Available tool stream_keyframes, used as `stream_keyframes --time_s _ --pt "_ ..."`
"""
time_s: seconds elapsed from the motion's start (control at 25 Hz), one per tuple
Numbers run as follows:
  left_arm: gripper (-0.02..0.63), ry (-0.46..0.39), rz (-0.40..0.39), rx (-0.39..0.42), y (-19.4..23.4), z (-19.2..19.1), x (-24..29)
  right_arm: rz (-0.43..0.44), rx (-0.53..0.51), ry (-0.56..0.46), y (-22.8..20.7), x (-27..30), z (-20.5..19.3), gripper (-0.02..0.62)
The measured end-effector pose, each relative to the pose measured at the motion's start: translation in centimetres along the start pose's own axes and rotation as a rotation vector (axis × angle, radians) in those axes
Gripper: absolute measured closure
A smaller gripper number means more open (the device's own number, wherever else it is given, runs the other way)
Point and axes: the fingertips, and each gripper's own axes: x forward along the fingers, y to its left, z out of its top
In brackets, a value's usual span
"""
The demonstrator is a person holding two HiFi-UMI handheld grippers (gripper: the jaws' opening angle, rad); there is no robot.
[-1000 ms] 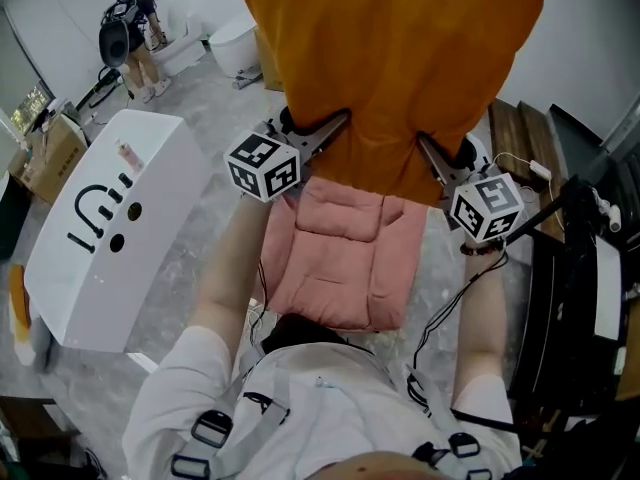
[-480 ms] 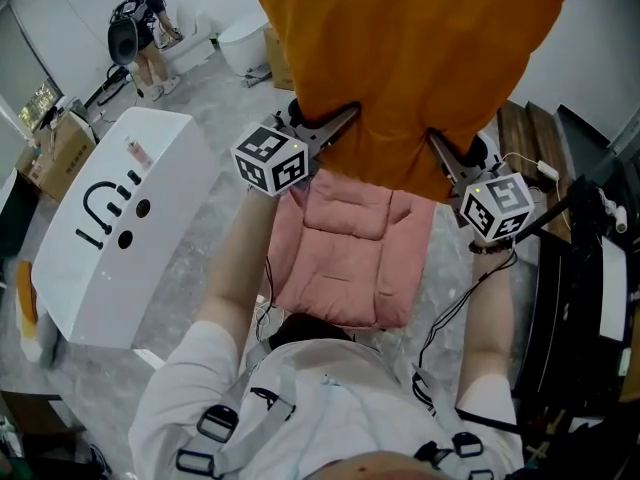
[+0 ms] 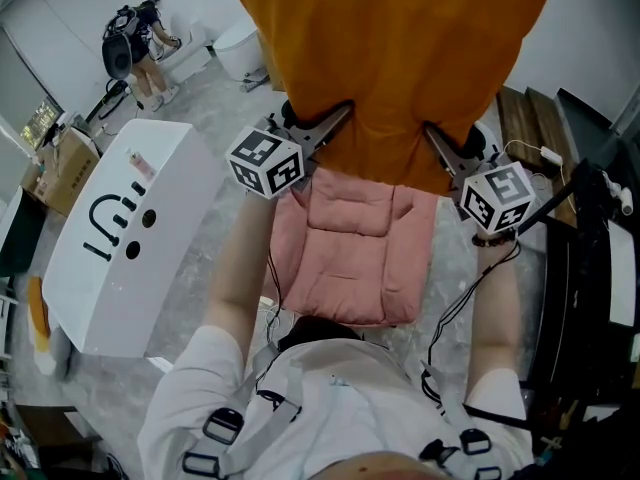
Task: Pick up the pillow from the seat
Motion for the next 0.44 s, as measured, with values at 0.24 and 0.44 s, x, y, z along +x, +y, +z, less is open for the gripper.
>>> stream_keyframes --time_s 0.24,0.44 --pt "0.348 0.003 -0.005 0.001 0.0 -0.1 0.8 -0.01 0.0 0.0 -0.6 0.0 -0.1 0.42" --pt "0.347 0.005 -0.003 -0.001 0.0 -0.5 1.2 -0.007 0.005 0.001 -1.0 -0.1 -0.6 0.42"
